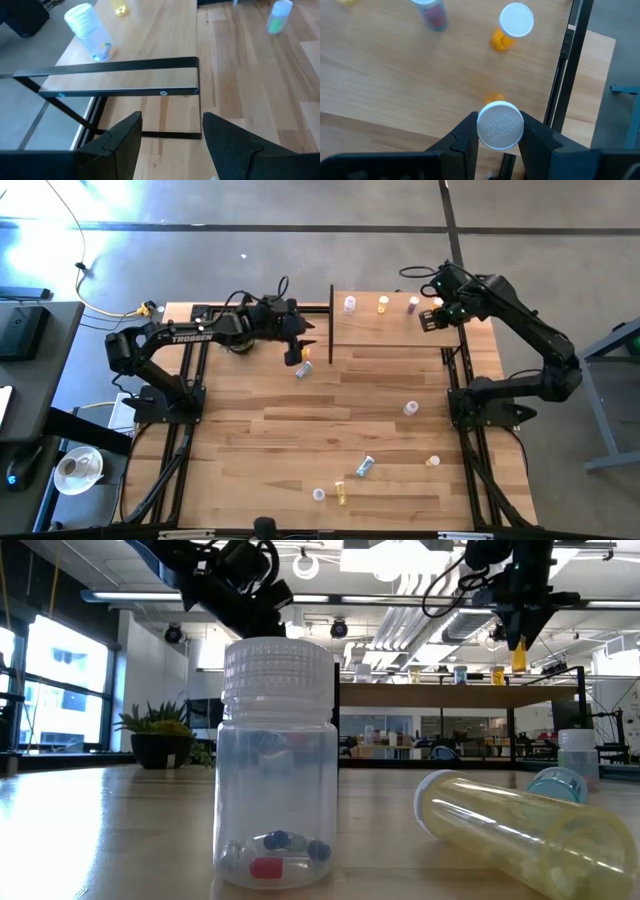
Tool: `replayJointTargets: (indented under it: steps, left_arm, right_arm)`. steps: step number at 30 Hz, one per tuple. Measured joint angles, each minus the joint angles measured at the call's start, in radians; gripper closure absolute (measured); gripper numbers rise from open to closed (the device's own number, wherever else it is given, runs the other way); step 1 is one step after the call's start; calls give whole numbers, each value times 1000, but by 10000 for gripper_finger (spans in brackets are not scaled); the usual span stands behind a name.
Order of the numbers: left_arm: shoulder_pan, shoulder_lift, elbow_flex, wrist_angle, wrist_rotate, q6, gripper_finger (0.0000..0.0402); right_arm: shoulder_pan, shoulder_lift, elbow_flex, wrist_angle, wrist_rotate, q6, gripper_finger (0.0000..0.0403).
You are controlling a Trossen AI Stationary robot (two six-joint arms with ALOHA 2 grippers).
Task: Pick and place medicine bottles onto shelf by color
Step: Put the bottom orange pill bottle aligned with the other orange pill bottle on the shelf
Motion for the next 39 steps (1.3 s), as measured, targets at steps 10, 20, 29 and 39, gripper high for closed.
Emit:
replayJointTargets:
  steps: [10,20,29,39]
  left_arm:
    - [13,0,0,0,0,-18,202]
    - [13,0,0,-5,0,-16,202]
    - [13,0,0,-8,0,-18,202]
    - [13,0,0,-12,0,-16,202]
  right_arm:
    - [102,-11,-1,-42,9,51,299]
    - [192,-146,-124,52,29,156,299]
    - [67,-113,-114,115,5,57,299]
    - [-49,-56,-114,139,-49,-11,299]
